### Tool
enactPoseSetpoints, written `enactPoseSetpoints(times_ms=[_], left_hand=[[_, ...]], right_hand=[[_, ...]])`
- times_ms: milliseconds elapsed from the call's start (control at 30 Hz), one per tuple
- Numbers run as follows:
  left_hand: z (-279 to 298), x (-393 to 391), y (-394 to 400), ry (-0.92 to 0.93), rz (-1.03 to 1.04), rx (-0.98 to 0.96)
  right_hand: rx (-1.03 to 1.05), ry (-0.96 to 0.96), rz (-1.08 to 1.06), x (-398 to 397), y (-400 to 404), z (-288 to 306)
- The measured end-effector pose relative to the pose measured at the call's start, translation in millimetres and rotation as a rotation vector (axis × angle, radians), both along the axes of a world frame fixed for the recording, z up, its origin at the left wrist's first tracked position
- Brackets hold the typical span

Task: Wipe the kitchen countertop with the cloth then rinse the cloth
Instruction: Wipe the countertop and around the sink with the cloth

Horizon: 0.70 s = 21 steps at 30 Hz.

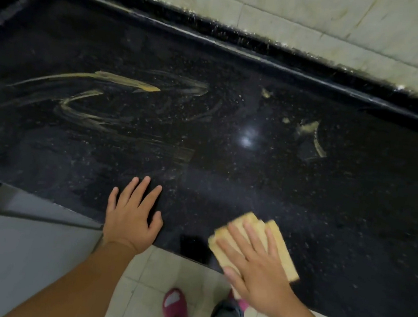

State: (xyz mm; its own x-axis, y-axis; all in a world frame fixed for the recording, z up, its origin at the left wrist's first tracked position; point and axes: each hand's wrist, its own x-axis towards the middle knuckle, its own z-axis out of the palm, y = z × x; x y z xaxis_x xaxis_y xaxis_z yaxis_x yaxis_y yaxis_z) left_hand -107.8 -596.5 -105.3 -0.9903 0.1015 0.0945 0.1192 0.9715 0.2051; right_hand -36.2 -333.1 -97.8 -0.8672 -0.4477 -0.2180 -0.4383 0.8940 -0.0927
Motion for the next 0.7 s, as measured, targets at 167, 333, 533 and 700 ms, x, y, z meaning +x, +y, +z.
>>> enactPoseSetpoints(times_ms=[167, 333, 533, 700], left_hand=[[0.2, 3.5, 2.0, 0.022, 0.003, 0.007], [5.3, 0.8, 3.7, 0.034, 0.002, 0.039], [4.5, -4.1, 3.9, 0.035, 0.0, 0.06], [2.9, -2.6, 1.6, -0.002, -0.022, 0.047]], right_hand=[[0.087, -0.063, -0.307, -3.7, 82.0, 12.8], [0.049, -0.109, -0.887, -99.2, 78.8, 34.5], [0.027, -0.239, -0.635, -160.2, -33.9, 36.1], [-0.017, -0.009, -0.249, -90.3, -110.4, 10.2]])
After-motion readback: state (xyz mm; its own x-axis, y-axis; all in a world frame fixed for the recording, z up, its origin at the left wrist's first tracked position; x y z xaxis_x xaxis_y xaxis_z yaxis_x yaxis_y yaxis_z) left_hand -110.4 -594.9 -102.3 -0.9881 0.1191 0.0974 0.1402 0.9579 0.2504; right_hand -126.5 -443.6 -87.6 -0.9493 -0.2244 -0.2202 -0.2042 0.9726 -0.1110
